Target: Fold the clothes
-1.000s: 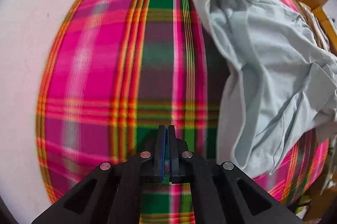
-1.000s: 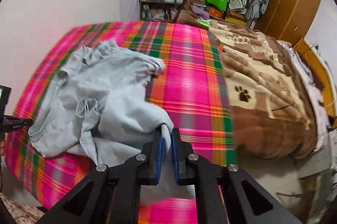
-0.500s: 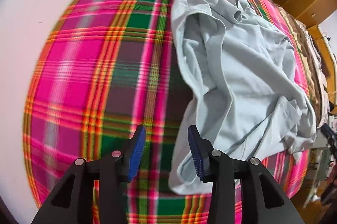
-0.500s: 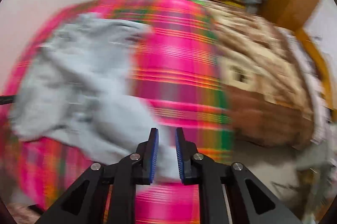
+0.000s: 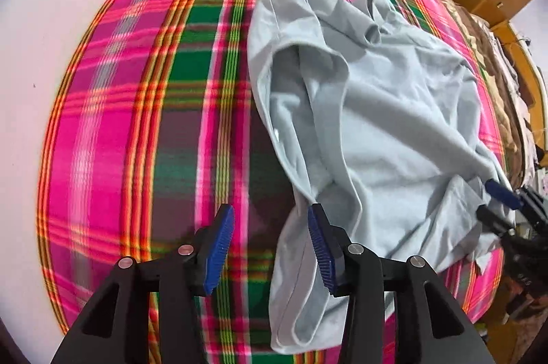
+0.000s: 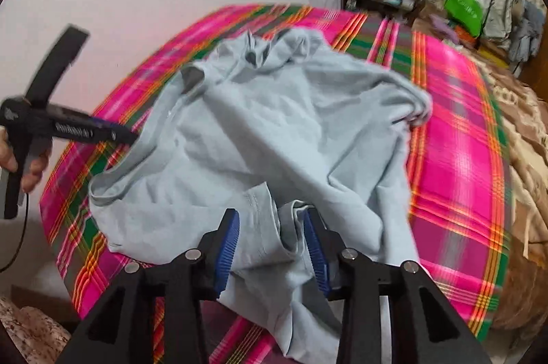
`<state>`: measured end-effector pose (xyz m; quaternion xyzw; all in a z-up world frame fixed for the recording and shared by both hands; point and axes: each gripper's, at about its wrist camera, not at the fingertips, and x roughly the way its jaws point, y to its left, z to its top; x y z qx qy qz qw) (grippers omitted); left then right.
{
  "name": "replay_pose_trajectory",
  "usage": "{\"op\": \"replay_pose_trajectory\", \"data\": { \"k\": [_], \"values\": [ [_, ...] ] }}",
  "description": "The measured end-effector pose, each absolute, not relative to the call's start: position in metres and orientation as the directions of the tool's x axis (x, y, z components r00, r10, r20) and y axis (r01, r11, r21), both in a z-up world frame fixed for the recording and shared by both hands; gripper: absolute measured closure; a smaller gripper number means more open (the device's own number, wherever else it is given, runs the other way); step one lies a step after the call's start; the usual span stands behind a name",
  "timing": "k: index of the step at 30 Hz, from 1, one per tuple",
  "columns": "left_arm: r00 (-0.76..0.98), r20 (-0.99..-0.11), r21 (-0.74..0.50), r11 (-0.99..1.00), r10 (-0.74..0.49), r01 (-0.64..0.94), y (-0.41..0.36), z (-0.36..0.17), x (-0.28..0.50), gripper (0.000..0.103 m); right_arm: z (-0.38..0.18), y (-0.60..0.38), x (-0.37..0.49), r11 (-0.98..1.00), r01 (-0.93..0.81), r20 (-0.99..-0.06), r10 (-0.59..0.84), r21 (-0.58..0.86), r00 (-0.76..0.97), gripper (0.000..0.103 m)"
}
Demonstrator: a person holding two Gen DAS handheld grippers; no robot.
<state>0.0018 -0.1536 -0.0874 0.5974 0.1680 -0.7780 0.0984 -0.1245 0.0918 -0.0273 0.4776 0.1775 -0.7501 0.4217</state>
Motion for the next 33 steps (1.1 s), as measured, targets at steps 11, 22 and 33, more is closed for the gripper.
{"op": "replay_pose_trajectory", "data": {
  "k": [11, 22, 33],
  "values": [
    [-0.274, -0.959, -0.012, -0.950, -0.078, 0.311, -0.169, -0.079, -0.050, 0.048, -0.046, 0.093, -0.117, -0.585, 0.786, -0.885, -0.452, 0.198, -0.114, 0.097],
    [-0.279, -0.948, 0.074, -0.956, -0.156, 0.283, -0.171, -0.100, -0.092, 0.083, -0.035, 0.124, -0.066, -0.564, 0.771, -0.872, -0.489, 0.297, -0.022, 0.097],
    [-0.375, -0.913, 0.010, -0.926, -0.163, 0.378, -0.214, -0.074, -0.065, 0.099, -0.045, 0.114, -0.036, -0.522, 0.745, -0.849, -0.516, 0.415, 0.112, 0.097]
  ]
}}
